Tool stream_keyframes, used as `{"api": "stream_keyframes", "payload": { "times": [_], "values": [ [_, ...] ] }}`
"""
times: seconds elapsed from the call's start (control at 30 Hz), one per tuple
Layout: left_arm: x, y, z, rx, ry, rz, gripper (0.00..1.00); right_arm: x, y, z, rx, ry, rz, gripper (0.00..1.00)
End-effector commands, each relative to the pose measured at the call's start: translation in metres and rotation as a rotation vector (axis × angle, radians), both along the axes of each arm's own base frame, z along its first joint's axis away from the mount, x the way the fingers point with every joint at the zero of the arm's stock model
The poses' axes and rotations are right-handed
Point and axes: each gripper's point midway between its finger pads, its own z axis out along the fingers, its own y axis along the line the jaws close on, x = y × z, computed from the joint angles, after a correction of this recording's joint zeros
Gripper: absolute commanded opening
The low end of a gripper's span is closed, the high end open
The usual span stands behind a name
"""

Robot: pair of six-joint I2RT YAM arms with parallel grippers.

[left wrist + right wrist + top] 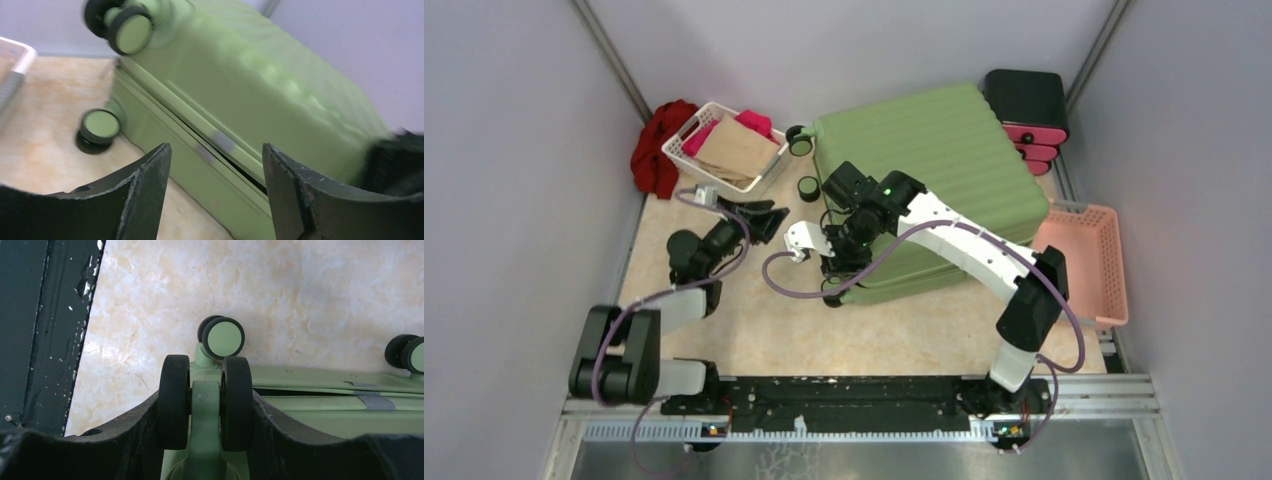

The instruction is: Open, take out, and arrange the luggage

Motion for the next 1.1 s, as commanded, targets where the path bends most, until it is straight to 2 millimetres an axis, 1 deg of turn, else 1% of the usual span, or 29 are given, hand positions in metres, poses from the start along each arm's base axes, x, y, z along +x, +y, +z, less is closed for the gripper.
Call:
{"api": "stream_keyframes", "payload": {
  "times": [0.0, 0.03, 0.07, 0.1, 0.13, 0.17, 0.3, 0.4, 0.47, 0.53, 0.63, 0.7, 0.73, 0.77, 0.83, 0.87, 0.93, 1.0, 1.07],
  "values": [
    [-0.067, -0.01, 0.01, -0.018, -0.065, -0.139, 0.78, -0.046, -0.009, 0.042, 0.097, 0.119, 0.026, 0.61],
    [-0.078, -0.009, 0.009, -0.023, -0.062, -0.147, 0.82, -0.048, -0.009, 0.046, 0.11, 0.124, 0.027, 0.75],
    [-0.088, -0.009, 0.01, -0.036, -0.054, -0.152, 0.86, -0.05, -0.009, 0.051, 0.123, 0.127, 0.031, 0.94],
    [-0.097, -0.008, 0.009, -0.052, -0.032, -0.157, 0.9, -0.053, -0.008, 0.056, 0.138, 0.133, 0.035, 0.99],
    [-0.105, -0.007, 0.011, -0.068, -0.025, -0.154, 0.97, -0.056, -0.008, 0.062, 0.153, 0.137, 0.041, 0.99],
    [-0.111, -0.006, 0.012, -0.085, -0.012, -0.149, 0.99, -0.058, -0.009, 0.067, 0.168, 0.14, 0.045, 0.99],
    [-0.131, 0.0, 0.02, -0.167, 0.027, -0.132, 0.99, -0.068, -0.012, 0.093, 0.232, 0.138, 0.067, 0.99],
    [-0.152, -0.004, 0.035, -0.185, -0.012, -0.188, 0.99, -0.072, -0.022, 0.112, 0.274, 0.119, 0.09, 0.99],
    [-0.163, -0.01, 0.043, -0.162, -0.012, -0.25, 0.99, -0.071, -0.032, 0.124, 0.312, 0.113, 0.089, 0.99],
    [-0.172, -0.019, 0.046, -0.088, -0.016, -0.33, 0.97, -0.065, -0.047, 0.134, 0.363, 0.114, 0.061, 0.99],
    [-0.18, -0.031, 0.05, -0.008, 0.019, -0.427, 0.88, -0.051, -0.075, 0.145, 0.463, 0.102, -0.022, 0.99],
    [-0.182, -0.041, 0.054, 0.057, -0.003, -0.446, 0.88, -0.044, -0.095, 0.147, 0.524, 0.085, -0.088, 0.99],
    [-0.183, -0.047, 0.057, 0.088, -0.025, -0.443, 0.88, -0.037, -0.106, 0.142, 0.543, 0.08, -0.14, 0.99],
    [-0.183, -0.055, 0.059, 0.128, -0.045, -0.441, 0.89, -0.035, -0.114, 0.139, 0.561, 0.076, -0.177, 0.99],
    [-0.186, -0.075, 0.061, 0.213, -0.074, -0.457, 0.9, -0.03, -0.129, 0.131, 0.601, 0.074, -0.251, 0.99],
    [-0.185, -0.085, 0.058, 0.265, -0.073, -0.462, 0.91, -0.029, -0.136, 0.127, 0.62, 0.081, -0.289, 0.99],
    [-0.178, -0.1, 0.051, 0.38, -0.054, -0.46, 0.98, -0.025, -0.149, 0.119, 0.649, 0.081, -0.357, 0.99],
    [-0.165, -0.103, 0.037, 0.503, -0.006, -0.433, 0.99, -0.024, -0.159, 0.112, 0.673, 0.076, -0.401, 0.99],
    [-0.151, -0.102, 0.031, 0.601, 0.001, -0.405, 0.99, -0.023, -0.165, 0.101, 0.674, 0.073, -0.439, 0.99]
  ]
}}
